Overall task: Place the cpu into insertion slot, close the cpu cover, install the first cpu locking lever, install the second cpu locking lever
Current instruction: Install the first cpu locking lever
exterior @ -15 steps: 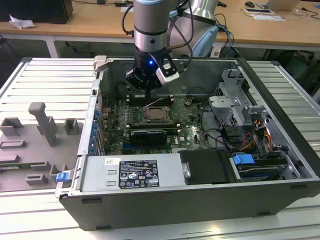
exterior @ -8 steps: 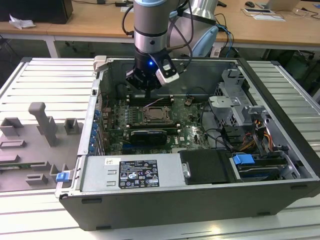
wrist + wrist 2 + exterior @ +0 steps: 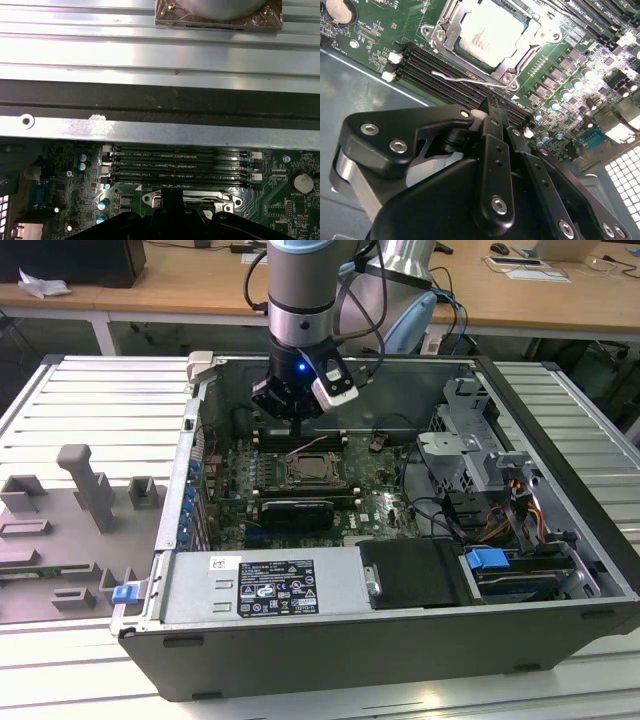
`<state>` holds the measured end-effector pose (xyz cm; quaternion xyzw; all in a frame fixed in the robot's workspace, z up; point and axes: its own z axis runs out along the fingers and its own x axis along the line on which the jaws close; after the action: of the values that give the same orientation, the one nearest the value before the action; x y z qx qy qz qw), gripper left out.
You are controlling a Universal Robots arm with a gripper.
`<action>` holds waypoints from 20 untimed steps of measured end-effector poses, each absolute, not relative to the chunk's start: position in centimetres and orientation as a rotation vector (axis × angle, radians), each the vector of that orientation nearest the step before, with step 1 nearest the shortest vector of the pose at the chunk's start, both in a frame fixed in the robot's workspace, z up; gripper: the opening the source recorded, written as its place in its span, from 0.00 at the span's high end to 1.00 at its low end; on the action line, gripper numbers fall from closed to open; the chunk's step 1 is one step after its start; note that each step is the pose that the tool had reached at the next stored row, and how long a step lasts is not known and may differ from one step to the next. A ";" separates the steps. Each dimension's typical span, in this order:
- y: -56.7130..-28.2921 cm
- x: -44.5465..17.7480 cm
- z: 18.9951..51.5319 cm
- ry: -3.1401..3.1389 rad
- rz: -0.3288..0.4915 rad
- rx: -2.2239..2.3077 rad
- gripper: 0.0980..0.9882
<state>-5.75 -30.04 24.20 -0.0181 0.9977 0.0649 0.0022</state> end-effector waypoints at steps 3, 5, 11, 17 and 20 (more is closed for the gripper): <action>-30.0 -5.7 24.2 3.130 0.204 -0.057 0.99; -30.0 -5.7 24.2 3.130 0.204 -0.057 0.99; -30.0 -5.2 23.6 3.129 0.212 -0.054 0.99; -29.9 -4.4 23.0 3.129 0.212 -0.055 0.99; -29.8 -4.3 22.8 3.130 0.212 -0.071 0.99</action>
<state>-4.27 -29.77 22.83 -0.0227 0.9974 0.0676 0.0020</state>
